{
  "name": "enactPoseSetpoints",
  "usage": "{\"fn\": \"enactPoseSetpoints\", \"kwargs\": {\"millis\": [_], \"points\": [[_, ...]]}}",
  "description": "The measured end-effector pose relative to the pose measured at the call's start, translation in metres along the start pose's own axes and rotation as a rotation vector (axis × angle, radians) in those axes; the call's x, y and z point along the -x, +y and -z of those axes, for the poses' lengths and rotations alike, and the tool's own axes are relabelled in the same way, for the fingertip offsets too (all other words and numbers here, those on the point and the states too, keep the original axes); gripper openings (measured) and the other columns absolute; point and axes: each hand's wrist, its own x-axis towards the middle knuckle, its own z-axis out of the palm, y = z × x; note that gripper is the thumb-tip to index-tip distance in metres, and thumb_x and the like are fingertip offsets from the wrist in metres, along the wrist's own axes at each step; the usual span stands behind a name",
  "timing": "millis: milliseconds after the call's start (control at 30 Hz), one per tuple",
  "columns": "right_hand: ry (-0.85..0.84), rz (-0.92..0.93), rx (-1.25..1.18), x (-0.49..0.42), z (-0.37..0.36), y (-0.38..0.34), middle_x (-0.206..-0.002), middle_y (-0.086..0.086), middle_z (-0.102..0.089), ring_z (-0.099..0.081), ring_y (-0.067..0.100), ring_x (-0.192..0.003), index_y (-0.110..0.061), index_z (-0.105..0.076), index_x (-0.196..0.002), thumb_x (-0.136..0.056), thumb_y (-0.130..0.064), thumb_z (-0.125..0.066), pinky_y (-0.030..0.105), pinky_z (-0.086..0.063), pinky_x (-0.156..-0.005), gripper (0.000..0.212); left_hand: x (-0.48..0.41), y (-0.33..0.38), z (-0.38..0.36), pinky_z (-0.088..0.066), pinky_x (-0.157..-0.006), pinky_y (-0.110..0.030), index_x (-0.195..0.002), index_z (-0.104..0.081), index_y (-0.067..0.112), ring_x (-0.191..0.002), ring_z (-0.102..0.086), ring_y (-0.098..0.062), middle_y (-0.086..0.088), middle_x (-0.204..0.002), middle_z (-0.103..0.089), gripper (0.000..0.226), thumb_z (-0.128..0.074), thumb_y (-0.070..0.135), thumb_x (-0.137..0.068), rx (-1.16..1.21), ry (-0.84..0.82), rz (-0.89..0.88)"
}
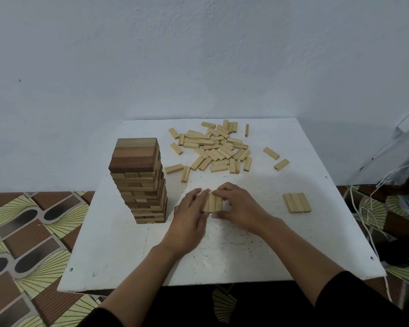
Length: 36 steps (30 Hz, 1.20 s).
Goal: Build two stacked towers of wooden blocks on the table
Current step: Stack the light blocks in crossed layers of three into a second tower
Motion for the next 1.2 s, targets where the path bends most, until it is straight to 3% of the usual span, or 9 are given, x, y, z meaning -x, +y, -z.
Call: {"fn": "enactPoseSetpoints", "kwargs": {"millis": [267, 567, 733, 833, 967, 1067, 1133, 1200], "points": [[0.007, 0.001, -0.052, 0.003, 0.003, 0.000, -0.113, -0.006, -0.053, -0.052, 0.010, -0.099, -0.016, -0.062, -0.132, -0.080, -0.034, -0.084, 0.031, -0.050, -0.086, 0.059, -0.008, -0.005, 0.002, -0.037, -0.111, -0.041, -0.153, -0.040, 0.019, -0.135, -0.039, -0.018, 0.001, -0.150, -0.047, 0.055, -0.056, 0.017, -0.101, -0.031, -0.044, -0.060], [-0.027, -0.006, -0.018, 0.000, 0.007, 0.003, -0.109, -0.008, -0.050, -0.050, 0.009, -0.096, -0.018, -0.064, -0.123, -0.080, -0.035, -0.083, 0.022, -0.042, -0.079, 0.050, -0.013, 0.001, 0.007, -0.041, -0.101, -0.040, -0.150, -0.043, 0.019, -0.125, -0.044, -0.020, 0.001, -0.142, -0.054, 0.053, -0.059, 0.022, -0.100, -0.071, -0.082, -0.047], [-0.007, -0.027, -0.019, 0.009, 0.007, 0.004, -0.106, -0.007, -0.050, -0.052, 0.010, -0.094, -0.020, -0.066, -0.111, -0.079, -0.038, -0.082, 0.031, -0.048, -0.083, 0.041, -0.015, 0.008, 0.009, -0.035, -0.094, -0.025, -0.151, -0.042, 0.022, -0.118, -0.045, -0.011, 0.004, -0.139, -0.055, 0.058, -0.064, 0.021, -0.098, -0.004, -0.103, -0.012], [0.032, -0.039, -0.024, 0.013, 0.005, 0.004, -0.102, -0.007, -0.050, -0.052, 0.009, -0.090, -0.018, -0.067, -0.107, -0.077, -0.039, -0.083, 0.028, -0.046, -0.078, 0.040, -0.016, 0.010, 0.010, -0.033, -0.093, -0.022, -0.153, -0.039, 0.023, -0.115, -0.044, -0.008, 0.007, -0.137, -0.054, 0.061, -0.064, 0.017, -0.098, 0.014, -0.128, -0.015], [0.105, -0.085, -0.041, 0.018, 0.001, 0.004, -0.101, -0.011, -0.049, -0.050, 0.003, -0.087, -0.016, -0.067, -0.119, -0.075, -0.038, -0.086, 0.012, -0.034, -0.072, 0.053, -0.015, 0.012, 0.009, -0.034, -0.101, -0.023, -0.155, -0.036, 0.027, -0.121, -0.042, -0.006, 0.010, -0.142, -0.051, 0.064, -0.062, 0.013, -0.098, 0.059, -0.128, -0.012], [0.119, -0.105, -0.098, 0.023, 0.000, 0.004, -0.110, -0.008, -0.052, -0.051, 0.004, -0.093, -0.016, -0.056, -0.139, -0.076, -0.040, -0.086, 0.013, -0.037, -0.078, 0.074, -0.013, 0.010, 0.010, -0.039, -0.105, -0.021, -0.154, -0.036, 0.027, -0.120, -0.043, 0.006, 0.010, -0.140, -0.049, 0.066, -0.065, 0.013, -0.096, 0.096, -0.101, -0.019], [0.136, -0.129, -0.158, 0.026, 0.001, 0.005, -0.112, -0.008, -0.054, -0.053, 0.003, -0.092, -0.019, -0.053, -0.143, -0.083, -0.040, -0.080, 0.014, -0.041, -0.079, 0.070, -0.010, 0.012, 0.011, -0.039, -0.098, -0.012, -0.154, -0.035, 0.030, -0.117, -0.044, 0.009, 0.013, -0.135, -0.046, 0.068, -0.069, 0.020, -0.095, 0.115, -0.087, 0.021], [0.177, -0.157, -0.196, 0.027, 0.005, 0.007, -0.111, -0.007, -0.058, -0.057, 0.002, -0.094, -0.019, -0.058, -0.139, -0.093, -0.037, -0.070, 0.016, -0.047, -0.081, 0.050, -0.006, 0.015, 0.010, -0.040, -0.099, -0.016, -0.153, -0.035, 0.031, -0.117, -0.046, 0.005, 0.013, -0.133, -0.046, 0.069, -0.070, 0.029, -0.094, 0.135, -0.038, 0.064]]}}
